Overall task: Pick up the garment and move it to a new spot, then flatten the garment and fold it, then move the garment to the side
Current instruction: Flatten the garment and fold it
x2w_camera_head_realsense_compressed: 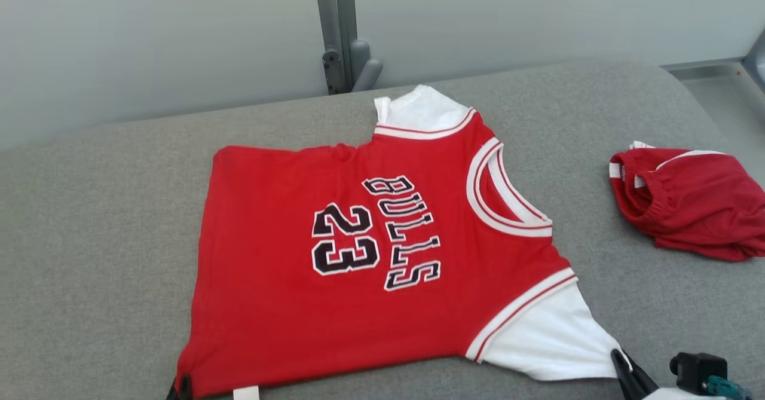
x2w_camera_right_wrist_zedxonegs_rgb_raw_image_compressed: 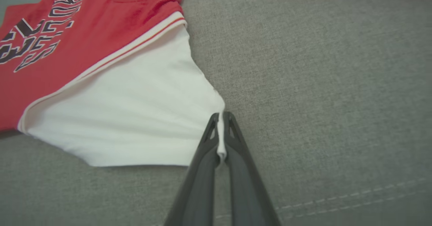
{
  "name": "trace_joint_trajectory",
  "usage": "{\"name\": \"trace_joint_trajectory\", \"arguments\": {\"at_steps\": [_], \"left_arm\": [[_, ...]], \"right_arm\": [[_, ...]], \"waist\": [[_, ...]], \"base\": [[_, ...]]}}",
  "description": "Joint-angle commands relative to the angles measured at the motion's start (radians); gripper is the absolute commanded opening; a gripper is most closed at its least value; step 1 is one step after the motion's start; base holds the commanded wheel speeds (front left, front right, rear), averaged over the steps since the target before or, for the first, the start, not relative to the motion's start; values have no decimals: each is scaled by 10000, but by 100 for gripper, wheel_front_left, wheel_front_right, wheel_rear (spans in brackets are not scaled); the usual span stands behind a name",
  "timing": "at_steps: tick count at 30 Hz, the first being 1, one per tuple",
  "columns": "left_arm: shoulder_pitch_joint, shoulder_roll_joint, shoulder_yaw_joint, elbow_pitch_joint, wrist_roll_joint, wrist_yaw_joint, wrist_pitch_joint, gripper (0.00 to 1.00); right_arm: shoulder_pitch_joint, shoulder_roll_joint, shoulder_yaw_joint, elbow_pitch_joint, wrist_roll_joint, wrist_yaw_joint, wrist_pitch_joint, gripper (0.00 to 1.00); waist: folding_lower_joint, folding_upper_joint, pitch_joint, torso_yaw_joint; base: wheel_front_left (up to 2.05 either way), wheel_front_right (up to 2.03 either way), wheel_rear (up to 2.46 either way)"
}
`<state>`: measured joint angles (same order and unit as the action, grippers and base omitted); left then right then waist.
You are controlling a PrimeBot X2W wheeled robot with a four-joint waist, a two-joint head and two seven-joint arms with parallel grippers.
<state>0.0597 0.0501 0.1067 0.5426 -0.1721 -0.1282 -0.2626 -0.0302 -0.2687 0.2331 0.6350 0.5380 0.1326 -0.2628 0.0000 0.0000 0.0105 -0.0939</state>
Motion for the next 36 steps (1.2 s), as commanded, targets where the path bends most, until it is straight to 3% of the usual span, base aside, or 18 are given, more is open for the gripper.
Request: {"name": "trace_joint_trajectory", "arguments": {"at_steps": [1,9,14,23,36], "left_arm": [[374,80,151,-65,-20,4,-26,0],[1183,46,-371,-470,-458,-1,-26,0],[938,37,-627,-1219,-514,-6,-26,0],[-548,34,-1146,-2180,-318,-8,-25,0],[-3507,32,-1536,-691,-197,-9,-13,0]], "right_arm": [[360,-89,-136,74,30,-35,-26,0],[1252,-222,-251,-251,21,-35,-27,0],[959,-240,-377,-926,36,-29,-27,0],[-1050,-335,-481,-1681,-446,-28,-27,0],[-4626,-312,-244,149,-662,-28,-27,0]], "waist": [[0,0,-466,171],[0,0,-651,375],[0,0,-496,469],[0,0,295,725],[0,0,2205,1088]], "base": [[0,0,0],[0,0,0],[0,0,0],[0,0,0],[0,0,0]]}}
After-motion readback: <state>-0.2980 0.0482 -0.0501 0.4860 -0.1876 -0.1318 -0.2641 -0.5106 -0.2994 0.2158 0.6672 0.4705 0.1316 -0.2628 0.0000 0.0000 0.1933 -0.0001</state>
